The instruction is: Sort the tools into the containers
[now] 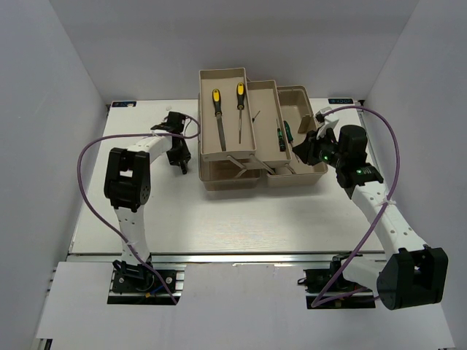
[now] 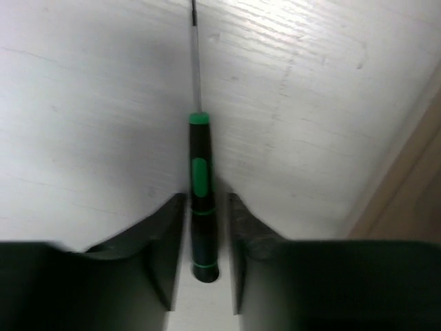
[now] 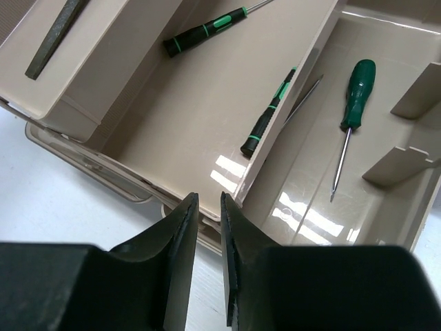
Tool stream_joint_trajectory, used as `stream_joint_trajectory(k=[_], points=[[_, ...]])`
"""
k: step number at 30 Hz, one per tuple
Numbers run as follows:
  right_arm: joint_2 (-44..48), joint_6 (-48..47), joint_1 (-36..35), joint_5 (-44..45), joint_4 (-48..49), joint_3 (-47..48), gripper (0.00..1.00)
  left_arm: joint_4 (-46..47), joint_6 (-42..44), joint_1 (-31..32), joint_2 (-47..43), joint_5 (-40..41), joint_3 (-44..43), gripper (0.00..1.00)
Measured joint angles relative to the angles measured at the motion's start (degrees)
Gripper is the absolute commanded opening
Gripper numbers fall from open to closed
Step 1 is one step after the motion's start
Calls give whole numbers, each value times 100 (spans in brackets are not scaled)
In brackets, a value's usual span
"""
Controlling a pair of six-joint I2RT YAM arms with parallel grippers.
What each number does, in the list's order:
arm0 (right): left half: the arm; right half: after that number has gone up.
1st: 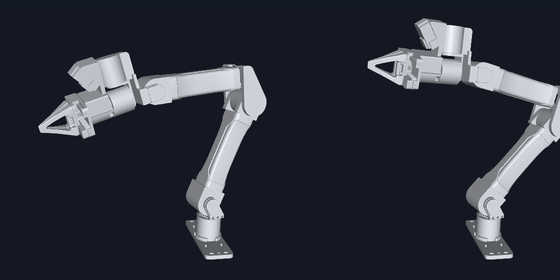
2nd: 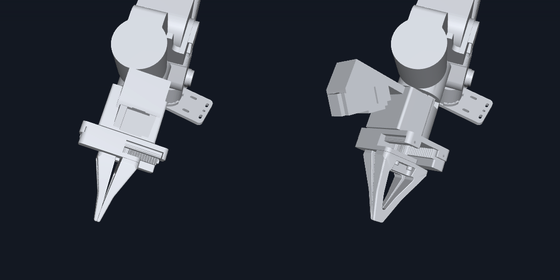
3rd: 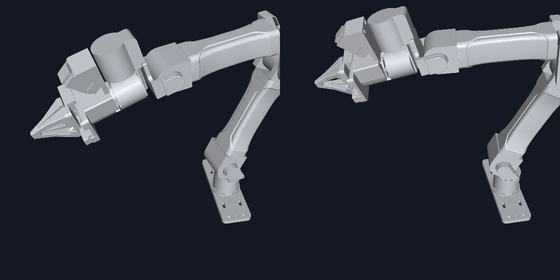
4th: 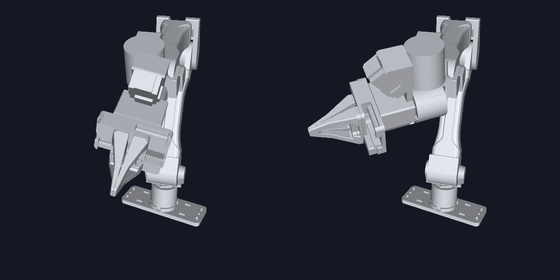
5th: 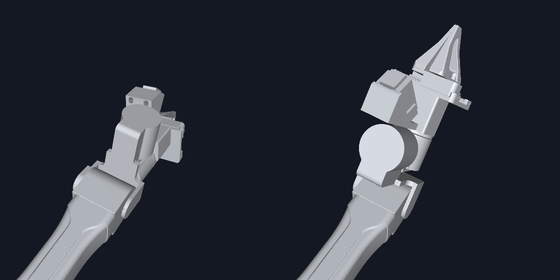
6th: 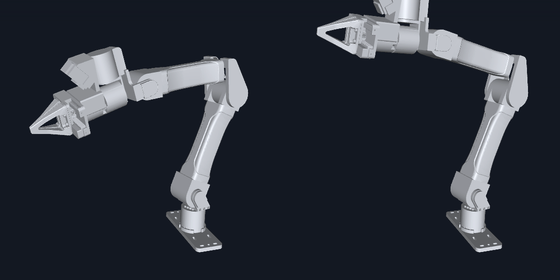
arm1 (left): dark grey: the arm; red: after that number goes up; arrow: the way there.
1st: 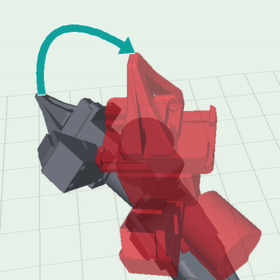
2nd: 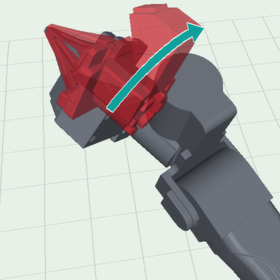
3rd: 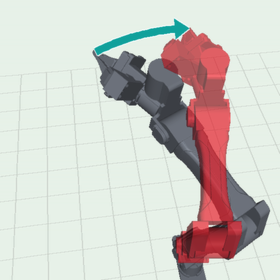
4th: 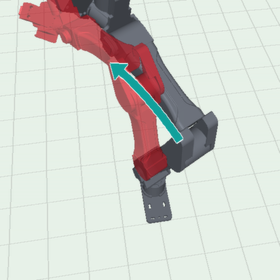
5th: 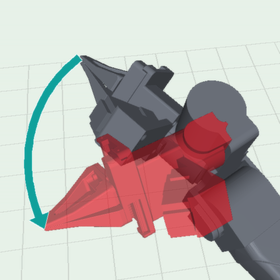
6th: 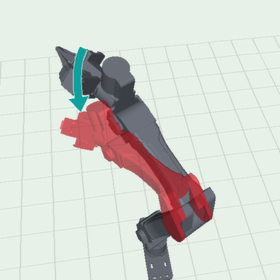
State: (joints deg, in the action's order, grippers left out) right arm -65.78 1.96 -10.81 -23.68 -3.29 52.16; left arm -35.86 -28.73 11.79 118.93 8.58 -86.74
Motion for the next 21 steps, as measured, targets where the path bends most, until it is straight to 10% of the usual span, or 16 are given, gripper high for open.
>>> stream_joint_trajectory(k=[6, 8, 10, 13, 17, 21], points=[[2, 15, 35, -2, 0, 0, 25, -37, -17, -4, 20, 96, -13, 0], [2, 20, 37, -9, 0, 0, 45, -31, -20, -9, -17, 81, 7, 0], [2, 0, 48, -72, -9, 0, 86, -17, -24, -44, -116, 11, 122, 0], [2, -328, 63, -442, -85, 2, 88, -59, -63, -151, -656, -256, 614, 0], [4, -748, 68, -1051, -129, 0, 0, 83, -214, -535, -2131, -960, 1099, 0], [7, -831, 63, -1410, -111, -22, 0, 859, -417, -772, -3587, -1720, 903, 0]])
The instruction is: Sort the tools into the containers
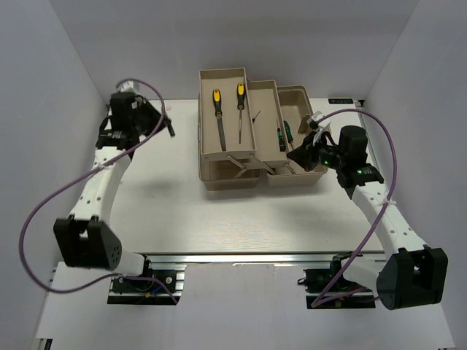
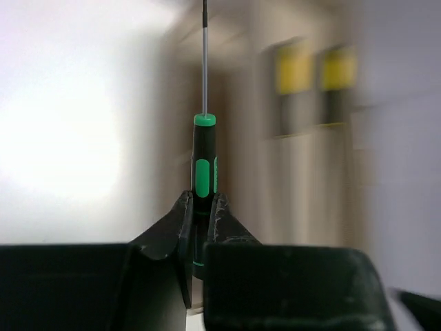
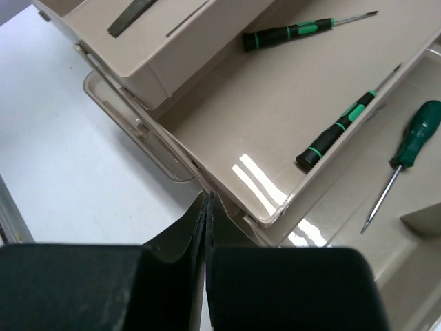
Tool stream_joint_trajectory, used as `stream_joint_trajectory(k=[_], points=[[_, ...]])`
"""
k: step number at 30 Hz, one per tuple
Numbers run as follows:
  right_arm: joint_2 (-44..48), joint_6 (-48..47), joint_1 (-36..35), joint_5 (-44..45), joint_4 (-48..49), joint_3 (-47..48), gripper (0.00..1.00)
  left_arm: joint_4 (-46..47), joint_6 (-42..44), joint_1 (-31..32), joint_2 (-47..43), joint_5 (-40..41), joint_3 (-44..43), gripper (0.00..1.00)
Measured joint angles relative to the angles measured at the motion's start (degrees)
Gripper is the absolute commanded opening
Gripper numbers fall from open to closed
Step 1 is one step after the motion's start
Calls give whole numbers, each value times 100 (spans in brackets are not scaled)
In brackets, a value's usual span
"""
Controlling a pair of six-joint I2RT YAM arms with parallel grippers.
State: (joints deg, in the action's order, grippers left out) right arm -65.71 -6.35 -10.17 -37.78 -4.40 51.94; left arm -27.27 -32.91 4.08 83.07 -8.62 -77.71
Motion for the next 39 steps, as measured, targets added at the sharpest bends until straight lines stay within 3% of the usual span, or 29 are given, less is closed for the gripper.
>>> stream_joint_trajectory(k=[3, 5, 10, 15, 17, 20, 22, 23, 25, 27, 29, 30, 33, 34, 36, 37, 38, 39], points=[[0, -17, 2, -122, 26, -2, 0, 903, -258, 111, -341, -837, -389, 0], [0, -22, 2, -144, 33, -2, 0, 1349, -466, 317, -46, -1419, -922, 0], [0, -20, 4, -138, 74, -2, 0, 1827, -658, 1377, 1735, -2159, -2817, 0], [79, -26, 4, -44, 79, -31, 3, 1316, -664, 2321, 3373, -2227, -3864, 0], [155, -33, 4, -9, 81, -70, 3, 1025, -649, 2562, 3858, -2173, -4116, 6], [225, -50, 4, 9, 83, -120, 6, 636, -636, 2732, 4295, -2068, -4406, 34], [225, -61, 7, 13, 83, -120, 9, 472, -619, 2782, 4409, -1961, -4684, 42], [225, -72, 7, 11, 79, -120, 17, 400, -579, 2798, 4409, -1882, -4774, 49], [225, -131, 7, 0, 70, -120, 35, 282, -527, 2798, 4380, -1725, -4927, 51], [225, -249, 9, -90, 39, -118, 43, 212, -501, 2787, 4356, -1604, -5023, 51], [225, -505, 11, -352, -33, -111, 46, 114, -470, 2776, 4341, -1506, -5128, 46], [225, -710, 11, -522, -107, -105, 45, 66, -455, 2765, 4336, -1456, -5180, 29], [195, -1880, 9, -1377, -555, -22, 34, -72, -363, 2726, 4183, -1204, -5239, 0], [144, -2402, -31, -1659, -833, 68, 26, -170, -295, 2702, 4063, -1049, -5226, 0], [-79, -3650, -337, -2000, -1550, 400, 20, -225, -201, 2651, 3534, -678, -4789, 0], [-269, -4277, -651, -2044, -1967, 660, 20, -225, -177, 2579, 3145, -546, -4400, 6], [-487, -4806, -1058, -2022, -2267, 911, 22, -96, -160, 2452, 2594, -404, -3744, 19], [-741, -5305, -1652, -1834, -2472, 1154, 37, 35, -186, 2249, 1893, -295, -2959, 45]])
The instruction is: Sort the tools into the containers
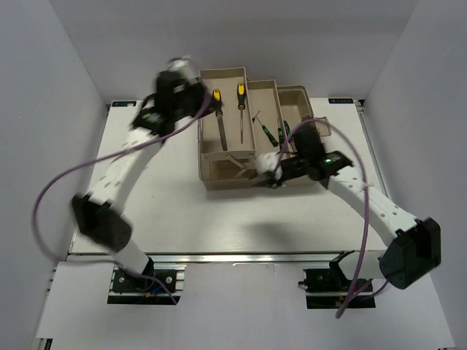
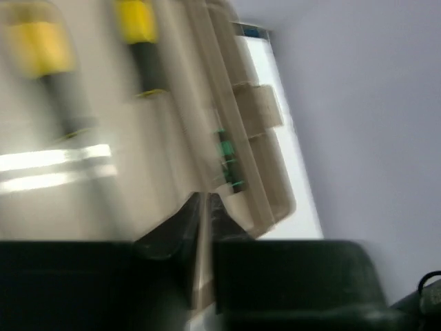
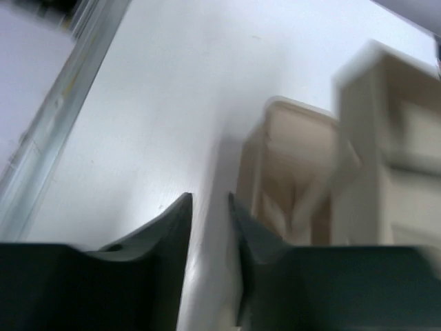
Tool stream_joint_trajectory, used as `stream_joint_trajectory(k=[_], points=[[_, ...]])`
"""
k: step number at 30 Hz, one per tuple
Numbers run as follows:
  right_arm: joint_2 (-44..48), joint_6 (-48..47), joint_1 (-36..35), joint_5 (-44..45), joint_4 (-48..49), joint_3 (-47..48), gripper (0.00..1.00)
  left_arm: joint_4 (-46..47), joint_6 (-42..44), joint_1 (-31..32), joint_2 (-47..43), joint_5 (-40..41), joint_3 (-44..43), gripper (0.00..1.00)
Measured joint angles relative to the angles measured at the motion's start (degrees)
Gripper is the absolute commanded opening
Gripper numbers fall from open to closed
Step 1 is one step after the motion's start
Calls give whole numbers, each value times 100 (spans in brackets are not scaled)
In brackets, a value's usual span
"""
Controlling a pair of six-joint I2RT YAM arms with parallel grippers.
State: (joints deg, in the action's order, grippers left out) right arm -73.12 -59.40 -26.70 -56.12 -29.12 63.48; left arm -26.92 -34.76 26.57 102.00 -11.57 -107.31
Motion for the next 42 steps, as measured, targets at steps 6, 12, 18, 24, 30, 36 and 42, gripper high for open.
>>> stream_joint_trajectory(k=[6, 12, 18, 24, 30, 36, 42], points=[[-686, -514, -2044, 1390, 496, -162, 69, -28, -317, -2656, -3611, 590, 3305, 74], [-1235, -72, -2581, 2885, 1427, -254, 76, -415, -455, -2649, -5499, 573, 5313, 74], [-1744, 361, -2664, 3985, 2363, -236, 74, -675, -1029, -2645, -5998, 398, 7591, 74], [-2664, 466, -2669, 4662, 2597, 149, 49, -334, -1327, -2645, -5897, -7, 8067, 74], [-2785, 656, -2629, 4850, 2695, 376, 0, 909, -1547, -2645, -5056, -605, 8463, 66], [-2406, 1309, -2555, 4450, 2347, 341, 0, 2177, -1825, -2645, -3694, -1281, 8817, 60], [-1364, 2288, -2529, 3770, 2402, 42, 0, 3132, -1912, -2509, -1963, -1792, 8076, 60]])
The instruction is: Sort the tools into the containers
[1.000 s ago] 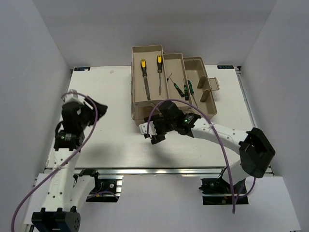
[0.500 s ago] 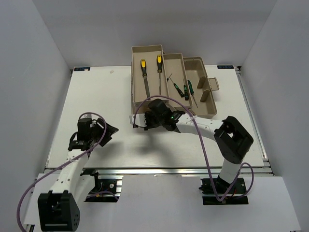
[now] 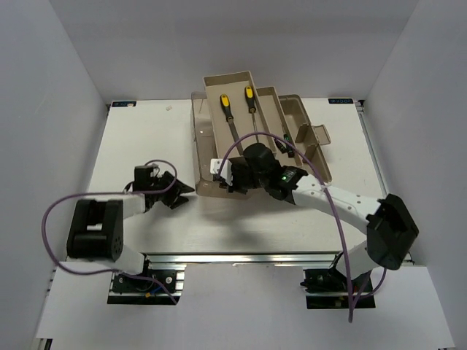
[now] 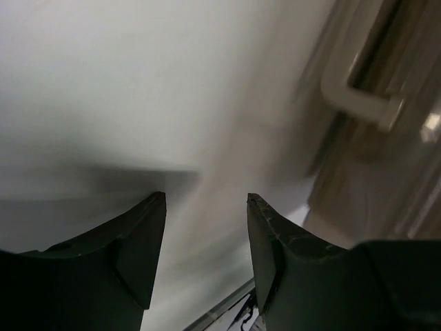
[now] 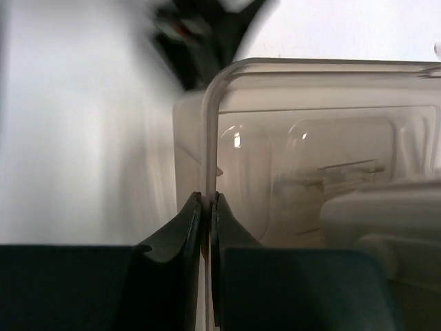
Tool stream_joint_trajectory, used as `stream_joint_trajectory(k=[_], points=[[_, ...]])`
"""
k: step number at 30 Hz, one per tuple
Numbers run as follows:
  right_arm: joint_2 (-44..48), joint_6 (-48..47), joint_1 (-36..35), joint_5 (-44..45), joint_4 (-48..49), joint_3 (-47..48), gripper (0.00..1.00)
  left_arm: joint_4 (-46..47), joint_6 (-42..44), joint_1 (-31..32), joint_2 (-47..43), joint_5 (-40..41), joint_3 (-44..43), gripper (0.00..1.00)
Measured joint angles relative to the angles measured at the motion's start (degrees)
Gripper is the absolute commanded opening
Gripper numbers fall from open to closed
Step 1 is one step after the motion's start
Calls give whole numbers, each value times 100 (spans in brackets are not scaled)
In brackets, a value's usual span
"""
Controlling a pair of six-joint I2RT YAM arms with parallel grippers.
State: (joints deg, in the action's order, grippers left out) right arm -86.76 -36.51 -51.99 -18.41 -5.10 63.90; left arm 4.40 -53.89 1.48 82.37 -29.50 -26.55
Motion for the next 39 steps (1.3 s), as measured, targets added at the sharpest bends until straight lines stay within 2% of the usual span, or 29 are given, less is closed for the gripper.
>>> stream_joint_trajectory(k=[2, 4, 5, 6, 7, 9, 13, 16, 17, 18, 20, 21, 23, 25, 27, 28, 31, 33, 35, 39], points=[[240, 214, -28, -210, 92, -107, 0, 234, 0, 164, 573, -66, -455, 60], [350, 369, -50, -356, 203, -234, 29, 520, -9, 387, 1150, -212, -911, 59], [369, 402, -63, -413, 260, -313, 38, 643, -20, 494, 1419, -302, -1119, 59], [378, 409, -79, -470, 321, -372, 55, 774, -42, 616, 1692, -409, -1349, 59], [391, 334, -94, -562, 372, -398, 59, 876, -50, 704, 1908, -481, -1532, 59], [490, 293, -111, -610, 404, -470, 62, 1036, -61, 824, 2216, -616, -1823, 59], [1156, 103, -42, -610, 409, -734, 60, 1189, -114, 918, 2352, -680, -2050, 59], [2260, -26, 26, -535, 723, -1338, 54, 1231, -140, 927, 2352, -728, -2151, 59], [2667, -57, 26, -525, 925, -1617, 48, 1233, -153, 927, 2352, -748, -2212, 59], [3099, -63, 28, -461, 1163, -1926, 27, 1233, -164, 927, 2352, -756, -2262, 59], [3919, -11, 26, -262, 1775, -2538, 6, 1228, -175, 927, 2352, -772, -2369, 59], [4210, 76, 17, -11, 2096, -2791, 0, 1217, -181, 925, 2352, -782, -2441, 59], [4398, 442, 15, 852, 2592, -2957, 0, 1204, -188, 925, 2352, -793, -2618, 59], [4083, 935, 155, 2159, 2885, -2771, 0, 1117, -136, 927, 2352, -802, -2870, 59], [3578, 1757, 955, 2903, 2638, -2258, 0, 887, -28, 933, 2358, -804, -3224, 59], [3281, 2203, 1672, 3001, 2441, -2004, 0, 743, 55, 942, 2363, -765, -3442, 59], [2730, 3300, 3921, 2990, 1810, -1655, 0, 409, 236, 962, 2409, -699, -4052, 59], [2446, 3663, 4909, 2863, 1456, -1609, 0, 205, 326, 1021, 2446, -664, -4498, 60], [2068, 3764, 5510, 2524, 1178, -1554, 0, 96, 389, 1121, 2472, -649, -4878, 60], [863, 3451, 6321, 1222, 505, -1204, 15, -15, 417, 1467, 2651, -658, -5702, 61]])
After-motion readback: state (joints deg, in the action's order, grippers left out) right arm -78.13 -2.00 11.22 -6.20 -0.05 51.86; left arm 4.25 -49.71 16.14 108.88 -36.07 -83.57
